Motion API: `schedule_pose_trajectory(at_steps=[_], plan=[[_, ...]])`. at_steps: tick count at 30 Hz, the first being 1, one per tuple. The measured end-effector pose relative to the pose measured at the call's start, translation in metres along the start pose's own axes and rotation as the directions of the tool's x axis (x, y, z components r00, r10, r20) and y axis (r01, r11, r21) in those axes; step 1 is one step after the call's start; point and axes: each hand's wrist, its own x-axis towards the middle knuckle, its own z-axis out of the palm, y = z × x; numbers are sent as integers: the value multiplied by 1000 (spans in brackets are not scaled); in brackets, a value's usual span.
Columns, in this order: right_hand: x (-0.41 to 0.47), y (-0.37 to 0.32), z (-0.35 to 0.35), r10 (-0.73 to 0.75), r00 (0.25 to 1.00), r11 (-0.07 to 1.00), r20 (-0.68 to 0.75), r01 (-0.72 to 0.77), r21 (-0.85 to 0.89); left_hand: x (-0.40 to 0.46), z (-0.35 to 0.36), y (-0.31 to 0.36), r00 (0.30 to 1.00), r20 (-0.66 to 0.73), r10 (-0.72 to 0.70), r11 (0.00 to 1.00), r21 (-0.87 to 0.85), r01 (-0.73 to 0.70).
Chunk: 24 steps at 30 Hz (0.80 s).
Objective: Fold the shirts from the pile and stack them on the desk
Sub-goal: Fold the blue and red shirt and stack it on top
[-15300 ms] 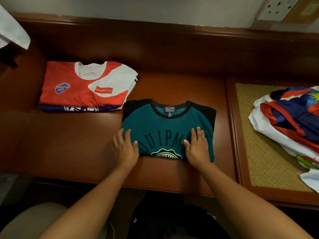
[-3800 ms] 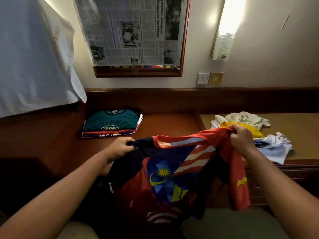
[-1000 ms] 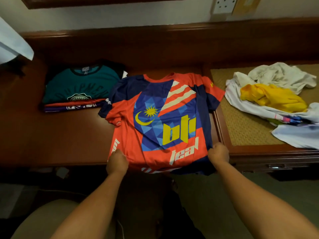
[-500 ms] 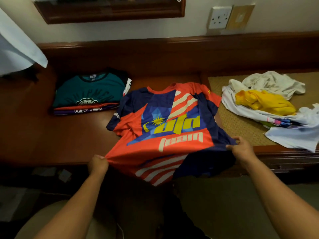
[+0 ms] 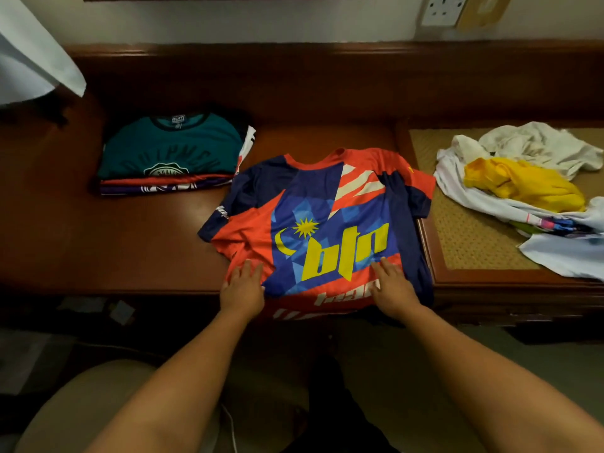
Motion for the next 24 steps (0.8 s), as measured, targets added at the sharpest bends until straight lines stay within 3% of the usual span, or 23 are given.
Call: schedule_pose_trajectory(at_steps=[4,10,17,24], plan=[[13,-4,-8,44,999,999,-27,-44,-8,8,-12,2,989,-56,-137,990,-42,135],[49,-21,-39,-23,990,998,-140,31,59,43,-49,23,975,-222,-9,999,-39,1],[149,-37,-94,-76,978,995,-193,88,54,136,-88,42,985,-168,43,995,-85,-57],[267,-33,-146,-89,977,995,-192,94,21,247,-122,49,991,-59,-123,956,-273,103]])
